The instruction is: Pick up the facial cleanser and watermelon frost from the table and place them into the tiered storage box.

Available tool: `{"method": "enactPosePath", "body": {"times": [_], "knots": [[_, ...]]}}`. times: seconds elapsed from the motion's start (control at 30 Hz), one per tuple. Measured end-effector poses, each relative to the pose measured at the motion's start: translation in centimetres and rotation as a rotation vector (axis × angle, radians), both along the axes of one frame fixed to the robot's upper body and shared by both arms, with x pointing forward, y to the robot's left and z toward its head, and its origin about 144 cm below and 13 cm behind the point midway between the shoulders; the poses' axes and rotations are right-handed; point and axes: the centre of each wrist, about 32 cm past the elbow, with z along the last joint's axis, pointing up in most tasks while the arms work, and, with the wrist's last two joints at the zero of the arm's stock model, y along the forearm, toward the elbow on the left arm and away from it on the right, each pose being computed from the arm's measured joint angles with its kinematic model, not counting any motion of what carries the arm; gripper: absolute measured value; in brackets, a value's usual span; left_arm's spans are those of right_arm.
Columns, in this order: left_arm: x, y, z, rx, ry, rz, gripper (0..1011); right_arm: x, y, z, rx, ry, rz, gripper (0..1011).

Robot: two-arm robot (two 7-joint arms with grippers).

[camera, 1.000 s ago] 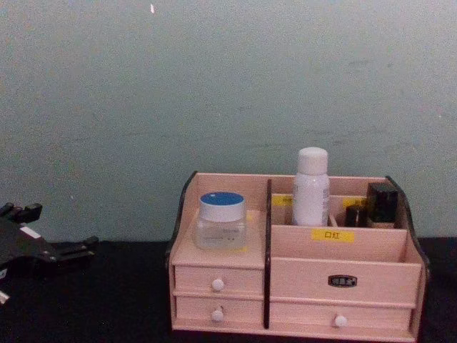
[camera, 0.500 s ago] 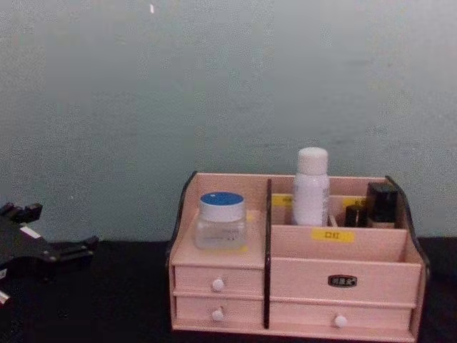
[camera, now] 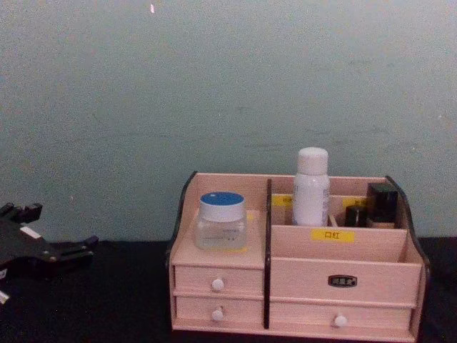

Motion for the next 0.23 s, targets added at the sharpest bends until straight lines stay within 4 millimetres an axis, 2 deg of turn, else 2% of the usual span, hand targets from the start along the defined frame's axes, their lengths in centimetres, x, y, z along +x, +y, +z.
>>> {"method": "enactPosePath", "body": {"times": [0.23], "knots": [[0.0, 0.0, 0.0, 0.0, 0.0, 0.0, 1001, 0.0, 0.0, 0.0, 0.0, 0.0, 0.0, 1003]]}}
